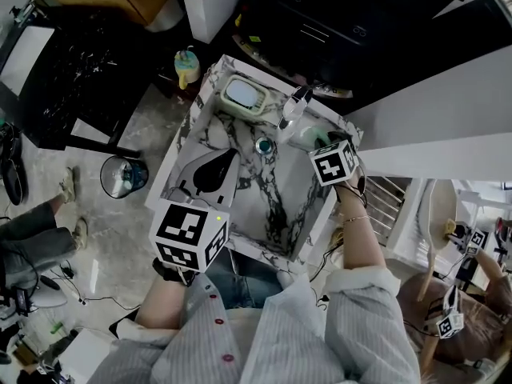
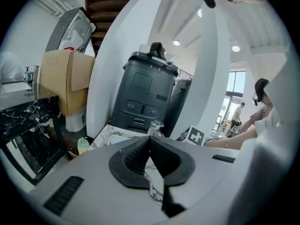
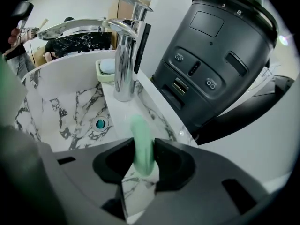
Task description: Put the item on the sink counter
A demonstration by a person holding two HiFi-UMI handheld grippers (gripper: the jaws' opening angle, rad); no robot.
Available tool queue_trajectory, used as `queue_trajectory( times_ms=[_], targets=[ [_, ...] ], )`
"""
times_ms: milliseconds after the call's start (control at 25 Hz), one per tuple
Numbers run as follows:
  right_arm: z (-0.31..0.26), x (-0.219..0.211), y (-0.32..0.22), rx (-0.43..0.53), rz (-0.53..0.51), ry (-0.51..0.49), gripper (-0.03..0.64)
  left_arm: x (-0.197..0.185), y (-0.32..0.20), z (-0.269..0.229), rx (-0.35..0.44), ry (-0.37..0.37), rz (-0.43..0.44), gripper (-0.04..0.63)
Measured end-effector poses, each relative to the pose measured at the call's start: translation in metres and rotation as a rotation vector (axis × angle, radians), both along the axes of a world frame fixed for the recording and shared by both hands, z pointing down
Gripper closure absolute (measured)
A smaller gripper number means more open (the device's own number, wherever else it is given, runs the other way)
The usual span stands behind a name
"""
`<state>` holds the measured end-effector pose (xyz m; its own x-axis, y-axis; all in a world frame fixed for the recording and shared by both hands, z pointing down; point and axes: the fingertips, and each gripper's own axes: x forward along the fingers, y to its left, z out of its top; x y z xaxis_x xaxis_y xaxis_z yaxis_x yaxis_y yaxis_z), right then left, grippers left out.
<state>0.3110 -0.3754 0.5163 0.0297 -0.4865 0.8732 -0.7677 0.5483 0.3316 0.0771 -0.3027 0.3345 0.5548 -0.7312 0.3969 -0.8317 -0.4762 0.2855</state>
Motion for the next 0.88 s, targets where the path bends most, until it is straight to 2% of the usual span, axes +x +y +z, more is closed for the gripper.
queue_trajectory(
  times_ms=[200,520,720,880],
  targets=[
    [-0.001,0.001,-0.010,-0.044,-0.032,0.010,0.482,-0.003,0.006,0.002,0.004,0.002,-0.017,0.580],
    [0.008,0.004,-0.019,-0.048,-0.042,0.073,0.474,-0.016,0.009,0.003,0.003,0.006,-0.039,0.580],
    [0.011,0.011,-0.017,-0.051,0.057,0.018,0.480,-0.031,0.013,0.001,0.002,0.010,-0.027,0.580],
    [0.005,-0.003,-0.006,-0.023,0.103,-0.057,0.485,-0.041,0.015,-0.005,0.015,0.009,-0.011,0.580]
  ],
)
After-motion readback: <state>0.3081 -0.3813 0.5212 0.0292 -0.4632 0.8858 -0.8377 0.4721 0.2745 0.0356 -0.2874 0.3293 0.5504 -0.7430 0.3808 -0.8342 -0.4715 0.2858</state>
